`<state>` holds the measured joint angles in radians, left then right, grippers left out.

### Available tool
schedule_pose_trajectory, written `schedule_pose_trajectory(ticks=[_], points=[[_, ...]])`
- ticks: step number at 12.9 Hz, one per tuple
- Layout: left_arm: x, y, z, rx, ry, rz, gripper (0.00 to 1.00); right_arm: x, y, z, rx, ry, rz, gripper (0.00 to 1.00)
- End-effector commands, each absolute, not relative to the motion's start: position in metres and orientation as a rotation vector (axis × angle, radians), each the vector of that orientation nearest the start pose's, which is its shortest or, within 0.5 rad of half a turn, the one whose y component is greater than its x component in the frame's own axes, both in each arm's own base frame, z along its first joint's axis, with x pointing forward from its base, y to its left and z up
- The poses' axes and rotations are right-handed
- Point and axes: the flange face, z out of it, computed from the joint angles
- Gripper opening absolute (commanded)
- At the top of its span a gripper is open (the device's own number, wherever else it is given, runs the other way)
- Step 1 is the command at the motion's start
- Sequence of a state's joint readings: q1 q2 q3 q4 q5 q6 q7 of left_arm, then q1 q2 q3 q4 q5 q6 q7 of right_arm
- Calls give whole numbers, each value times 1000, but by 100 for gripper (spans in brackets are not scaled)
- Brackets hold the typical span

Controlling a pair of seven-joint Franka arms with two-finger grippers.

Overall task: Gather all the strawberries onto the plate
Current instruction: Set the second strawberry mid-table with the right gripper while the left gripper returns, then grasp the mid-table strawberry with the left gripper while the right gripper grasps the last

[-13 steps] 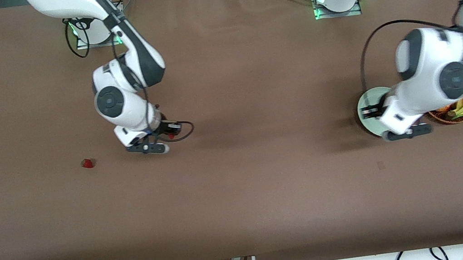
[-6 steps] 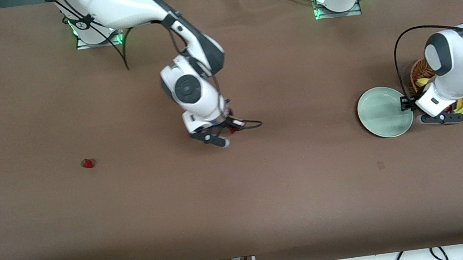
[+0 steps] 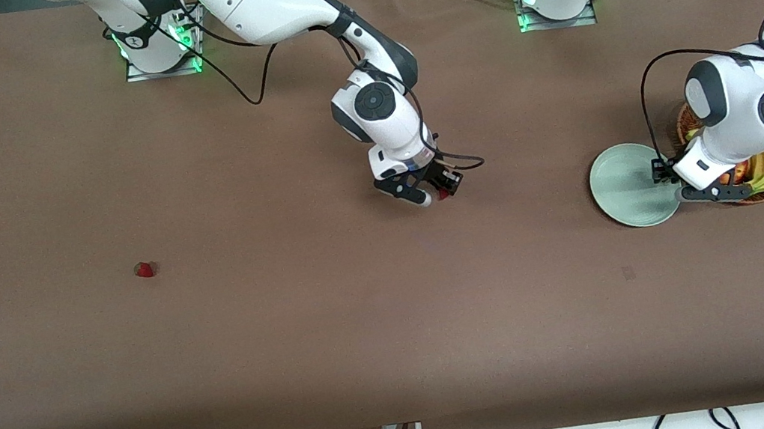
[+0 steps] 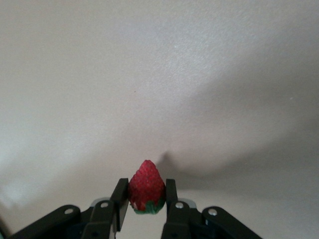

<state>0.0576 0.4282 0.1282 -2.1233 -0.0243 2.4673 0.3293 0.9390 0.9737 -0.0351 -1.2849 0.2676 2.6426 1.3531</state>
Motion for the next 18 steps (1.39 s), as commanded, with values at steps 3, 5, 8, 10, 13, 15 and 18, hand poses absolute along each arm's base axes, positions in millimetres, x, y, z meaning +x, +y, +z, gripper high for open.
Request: schedule_pose_trajectory(ticks=[3,5,8,10,13,15,18], points=[[575,101,268,-3149,252,127,100,539,565,260,-2658,906,-34,73],[577,93,298,-3158,232,101,100,558,528,289,-2797,772,40,73],[578,33,322,-3185,133,107,100,595,435,315,-3006,518,185,73],[575,-23,329,-3200,61,110,100,605,363,319,-3101,307,249,73],[563,-123,330,-3204,-111,129,100,610,240,312,-3162,1,309,73],[552,-180,332,-3205,-203,102,100,607,153,295,-3165,-183,316,73],[533,-256,313,-3163,-384,25,100,579,53,252,-3160,-462,198,73]])
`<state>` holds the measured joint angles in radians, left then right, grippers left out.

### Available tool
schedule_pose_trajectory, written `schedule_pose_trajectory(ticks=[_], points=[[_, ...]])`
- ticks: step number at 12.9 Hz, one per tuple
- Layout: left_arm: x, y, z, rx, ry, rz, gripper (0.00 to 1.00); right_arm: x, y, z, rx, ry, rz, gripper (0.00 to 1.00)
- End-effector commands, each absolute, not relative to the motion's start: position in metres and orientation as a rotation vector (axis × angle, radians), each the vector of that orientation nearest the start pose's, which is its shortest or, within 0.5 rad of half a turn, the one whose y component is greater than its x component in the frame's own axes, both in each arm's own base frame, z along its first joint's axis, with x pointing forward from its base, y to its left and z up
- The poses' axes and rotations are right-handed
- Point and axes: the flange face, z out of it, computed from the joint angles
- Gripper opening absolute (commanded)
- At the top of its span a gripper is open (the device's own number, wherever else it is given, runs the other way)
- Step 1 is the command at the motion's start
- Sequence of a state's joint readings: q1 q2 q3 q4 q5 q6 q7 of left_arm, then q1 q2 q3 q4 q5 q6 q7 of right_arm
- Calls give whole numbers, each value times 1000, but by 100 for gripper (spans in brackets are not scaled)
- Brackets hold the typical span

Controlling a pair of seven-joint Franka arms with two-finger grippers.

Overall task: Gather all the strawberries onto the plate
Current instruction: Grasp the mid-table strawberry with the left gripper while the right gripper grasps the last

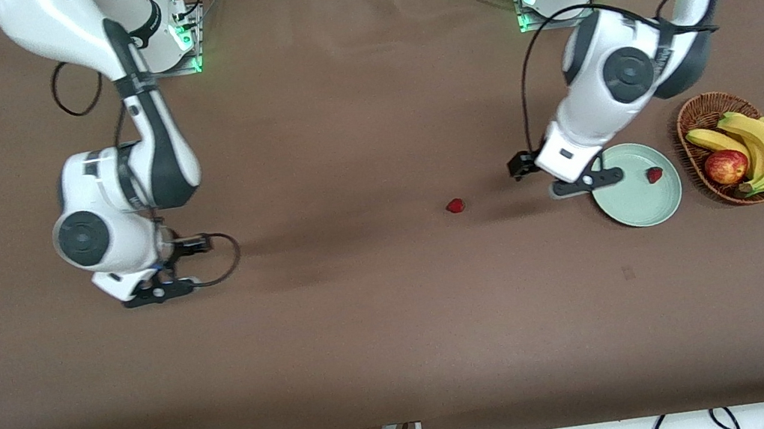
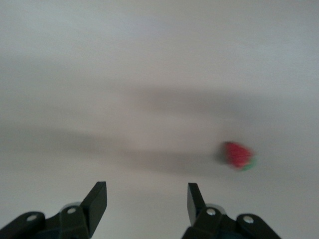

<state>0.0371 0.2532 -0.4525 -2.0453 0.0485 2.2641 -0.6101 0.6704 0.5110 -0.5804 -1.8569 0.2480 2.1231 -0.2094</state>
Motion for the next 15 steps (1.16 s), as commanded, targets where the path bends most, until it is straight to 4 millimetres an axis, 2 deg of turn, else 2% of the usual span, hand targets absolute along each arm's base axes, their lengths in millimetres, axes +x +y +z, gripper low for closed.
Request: schedule_pose_trajectory(ticks=[1,2,3,4,5,6,8,9,12,14,15], points=[[527,-275,301,-3149,-434,1,100,573,33,244,-3161,-487,188,73],[521,-294,290,-3142,-470,-35,100,571,18,239,-3159,-481,190,73],[516,-311,278,-3137,-504,-55,100,571,13,235,-3158,-495,190,73],[527,-324,260,-3131,-561,-56,100,572,5,229,-3163,-504,182,73],[526,-345,249,-3138,-557,-43,100,572,-4,223,-3171,-514,180,73],[528,-353,237,-3138,-568,-24,100,573,-8,218,-3175,-530,165,72],[537,-358,219,-3138,-569,-12,100,580,-13,210,-3145,-510,119,72],[540,-363,209,-3140,-579,5,100,583,-11,200,-3128,-512,104,72],[542,-358,186,-3100,-575,-1,100,585,-10,179,-3087,-534,31,69],[541,-358,183,-3097,-574,6,100,585,-10,179,-3081,-536,32,55],[541,-358,183,-3097,-578,7,90,587,-10,181,-3081,-539,27,46]])
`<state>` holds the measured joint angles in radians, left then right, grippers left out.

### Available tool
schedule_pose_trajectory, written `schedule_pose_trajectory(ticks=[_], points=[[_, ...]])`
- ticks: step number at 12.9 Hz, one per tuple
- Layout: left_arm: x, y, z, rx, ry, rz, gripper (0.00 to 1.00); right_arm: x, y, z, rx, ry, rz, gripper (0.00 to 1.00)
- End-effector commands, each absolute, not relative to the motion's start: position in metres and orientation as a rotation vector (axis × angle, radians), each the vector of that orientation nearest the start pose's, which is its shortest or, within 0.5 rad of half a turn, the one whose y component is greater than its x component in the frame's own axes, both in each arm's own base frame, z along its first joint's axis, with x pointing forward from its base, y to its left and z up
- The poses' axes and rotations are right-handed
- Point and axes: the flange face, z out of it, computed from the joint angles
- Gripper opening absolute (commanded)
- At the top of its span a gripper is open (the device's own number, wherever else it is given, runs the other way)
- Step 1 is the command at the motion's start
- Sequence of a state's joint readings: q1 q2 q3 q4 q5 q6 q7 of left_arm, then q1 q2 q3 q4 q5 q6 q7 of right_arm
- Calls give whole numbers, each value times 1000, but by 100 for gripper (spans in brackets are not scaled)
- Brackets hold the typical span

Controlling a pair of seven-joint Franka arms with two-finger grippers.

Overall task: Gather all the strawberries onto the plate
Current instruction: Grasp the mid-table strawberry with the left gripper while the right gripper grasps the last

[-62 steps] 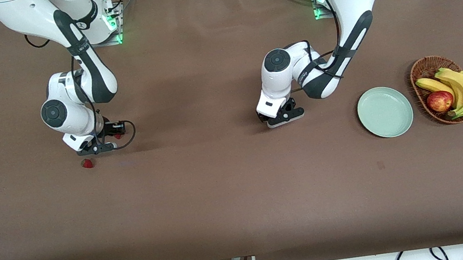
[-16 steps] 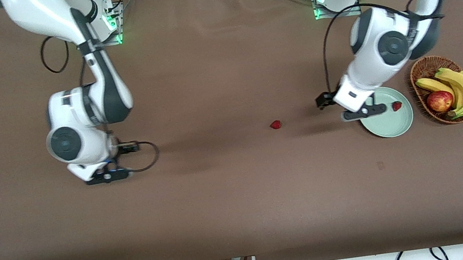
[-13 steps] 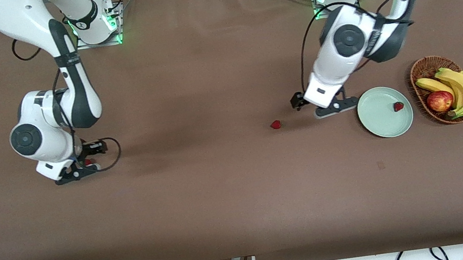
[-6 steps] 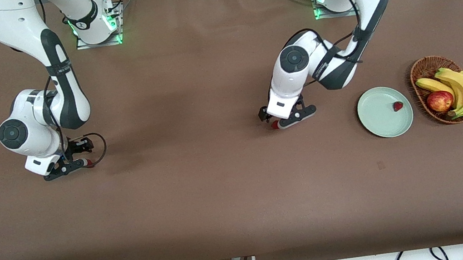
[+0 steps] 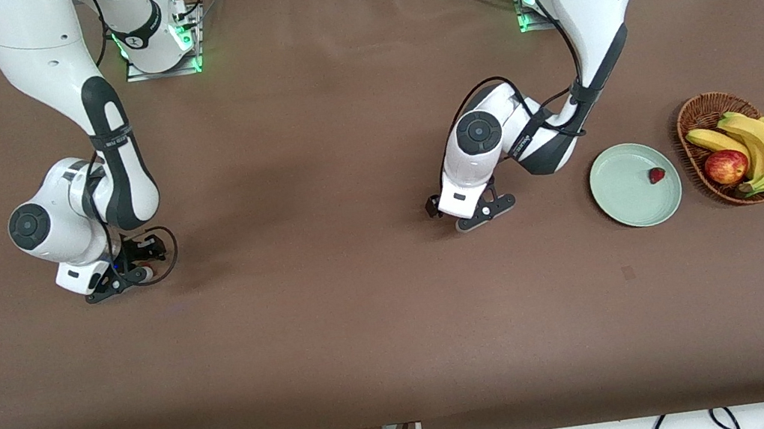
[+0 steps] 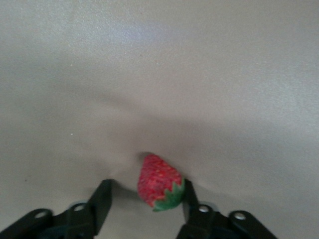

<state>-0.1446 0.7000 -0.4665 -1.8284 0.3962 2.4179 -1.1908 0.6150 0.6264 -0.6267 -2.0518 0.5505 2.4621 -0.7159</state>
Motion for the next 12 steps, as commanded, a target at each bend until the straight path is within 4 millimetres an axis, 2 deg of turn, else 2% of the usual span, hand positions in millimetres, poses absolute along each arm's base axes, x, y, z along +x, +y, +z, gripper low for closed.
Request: schedule_pose_trajectory(ticks=[1,3,4,6,7,9,11,12], points=[[541,-357,183,-3095,-583,8,75,591,-8,185,-3078,-542,15,35],[541,-358,183,-3089,-611,8,53,597,-1,193,-3054,-546,28,15],[542,-357,184,-3088,-615,6,48,603,2,199,-3038,-539,40,8],[542,-358,186,-3088,-616,5,45,617,15,216,-3007,-493,65,8],[549,-359,195,-3093,-629,-12,44,625,28,225,-3008,-431,84,8],[573,-351,224,-3055,-659,-18,43,639,68,244,-3015,-301,86,8],[599,-329,259,-3053,-663,51,40,645,118,257,-3027,-189,61,8],[605,-316,277,-3092,-601,105,40,649,139,260,-3034,-119,49,9]])
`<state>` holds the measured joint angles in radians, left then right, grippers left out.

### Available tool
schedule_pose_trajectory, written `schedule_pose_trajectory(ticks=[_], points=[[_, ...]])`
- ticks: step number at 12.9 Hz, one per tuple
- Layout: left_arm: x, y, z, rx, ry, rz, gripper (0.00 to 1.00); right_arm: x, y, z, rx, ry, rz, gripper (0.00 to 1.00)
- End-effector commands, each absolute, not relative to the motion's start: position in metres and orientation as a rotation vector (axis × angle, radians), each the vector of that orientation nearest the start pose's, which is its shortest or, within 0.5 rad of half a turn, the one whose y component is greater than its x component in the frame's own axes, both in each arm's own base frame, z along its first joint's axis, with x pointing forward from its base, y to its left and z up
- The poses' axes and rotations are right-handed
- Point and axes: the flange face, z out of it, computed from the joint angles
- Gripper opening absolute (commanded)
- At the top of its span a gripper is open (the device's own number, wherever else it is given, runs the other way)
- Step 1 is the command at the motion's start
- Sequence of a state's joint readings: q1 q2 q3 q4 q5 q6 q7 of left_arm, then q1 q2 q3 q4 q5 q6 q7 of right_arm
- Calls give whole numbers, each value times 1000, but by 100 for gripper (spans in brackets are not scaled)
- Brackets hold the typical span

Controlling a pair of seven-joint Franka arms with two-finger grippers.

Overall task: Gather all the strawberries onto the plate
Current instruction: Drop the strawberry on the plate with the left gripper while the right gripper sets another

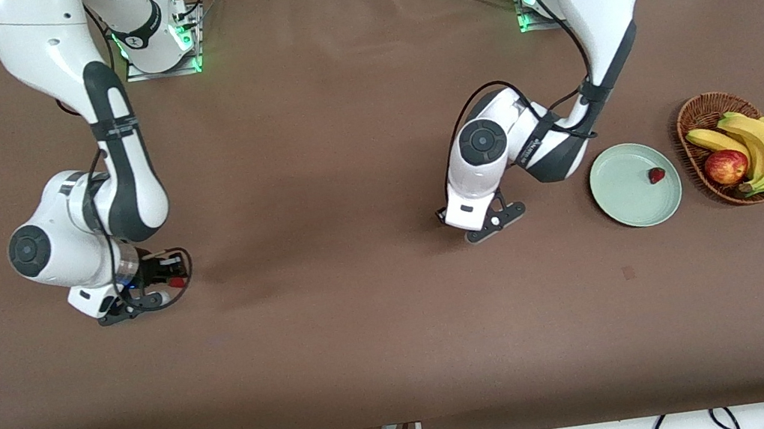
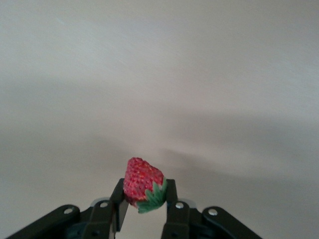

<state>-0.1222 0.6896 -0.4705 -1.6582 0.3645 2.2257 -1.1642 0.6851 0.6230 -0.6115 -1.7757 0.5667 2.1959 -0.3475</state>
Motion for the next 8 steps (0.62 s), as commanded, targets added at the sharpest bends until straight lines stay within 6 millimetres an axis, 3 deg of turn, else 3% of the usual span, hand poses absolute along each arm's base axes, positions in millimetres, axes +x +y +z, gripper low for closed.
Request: schedule_pose_trajectory(ticks=[1,3,5,8], points=[[612,-293,295,-3114,-546,151,40,649,169,262,-3025,-64,42,9],[625,-232,315,-3122,-432,234,40,646,229,261,-2986,80,50,10],[635,-154,335,-3154,-291,309,40,637,287,256,-2945,241,86,10],[625,-37,342,-3183,-66,366,40,624,375,252,-2922,366,74,10]])
